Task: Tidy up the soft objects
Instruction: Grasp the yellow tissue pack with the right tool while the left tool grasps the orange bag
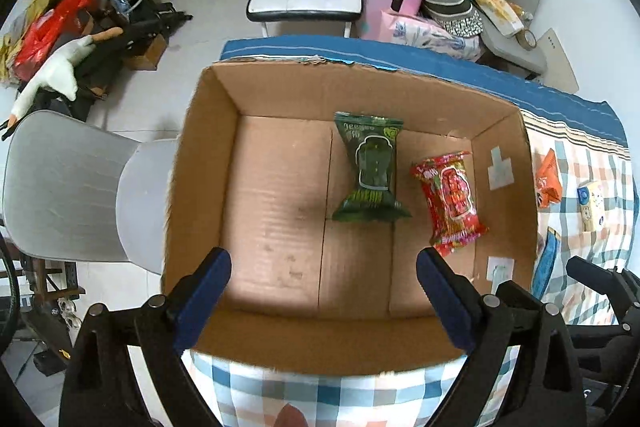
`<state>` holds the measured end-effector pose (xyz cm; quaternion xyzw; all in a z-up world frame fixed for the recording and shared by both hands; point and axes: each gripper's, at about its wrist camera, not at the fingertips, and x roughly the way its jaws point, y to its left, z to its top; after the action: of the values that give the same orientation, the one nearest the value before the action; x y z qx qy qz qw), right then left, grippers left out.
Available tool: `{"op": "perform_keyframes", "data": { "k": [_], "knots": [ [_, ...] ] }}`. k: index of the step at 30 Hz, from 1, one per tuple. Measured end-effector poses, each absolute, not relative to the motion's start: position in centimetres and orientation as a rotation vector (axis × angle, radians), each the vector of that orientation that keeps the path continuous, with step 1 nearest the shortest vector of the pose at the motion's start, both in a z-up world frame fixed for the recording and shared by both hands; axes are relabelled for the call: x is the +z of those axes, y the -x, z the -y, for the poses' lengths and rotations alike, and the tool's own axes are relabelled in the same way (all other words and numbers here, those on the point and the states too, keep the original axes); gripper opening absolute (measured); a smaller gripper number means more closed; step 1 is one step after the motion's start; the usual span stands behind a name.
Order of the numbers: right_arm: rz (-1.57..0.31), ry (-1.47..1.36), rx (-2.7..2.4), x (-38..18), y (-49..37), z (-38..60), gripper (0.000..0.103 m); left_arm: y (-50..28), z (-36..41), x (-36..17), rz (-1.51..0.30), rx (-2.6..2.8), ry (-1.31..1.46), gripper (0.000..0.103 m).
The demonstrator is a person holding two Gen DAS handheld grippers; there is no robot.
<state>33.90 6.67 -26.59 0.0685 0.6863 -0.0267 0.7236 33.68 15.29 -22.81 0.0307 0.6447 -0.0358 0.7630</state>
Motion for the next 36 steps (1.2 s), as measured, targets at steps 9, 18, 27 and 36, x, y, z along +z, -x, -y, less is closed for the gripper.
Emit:
{"op": "perform_keyframes", "data": {
  "k": [9,18,27,36],
  "knots": [
    [-1.433,-0.127,0.002,-22.8,-30.0,-7.8,0.102,-29.8,-15.5,-19.2,-1.317,-0.03,-0.049,0.1],
    [-1.377,-0.204,0.044,-18.9,-27.9,-3.1,0.102,-28.1,-9.4,-14.5,-1.233,-0.086,-0.026,0.1],
    [-1.365,-0.287,-0.131,-17.9,-26.6,12.3,0.102,-30.5,5.5,-16.4,-1.33,-0.263,-0.026,0.1],
    [-1.449,-0.37,-0.296,-25.0,-27.9,28.9,0.102,-35.4,15.8,-26.3,-1.616,-0.287,0.157,0.1]
  ]
}}
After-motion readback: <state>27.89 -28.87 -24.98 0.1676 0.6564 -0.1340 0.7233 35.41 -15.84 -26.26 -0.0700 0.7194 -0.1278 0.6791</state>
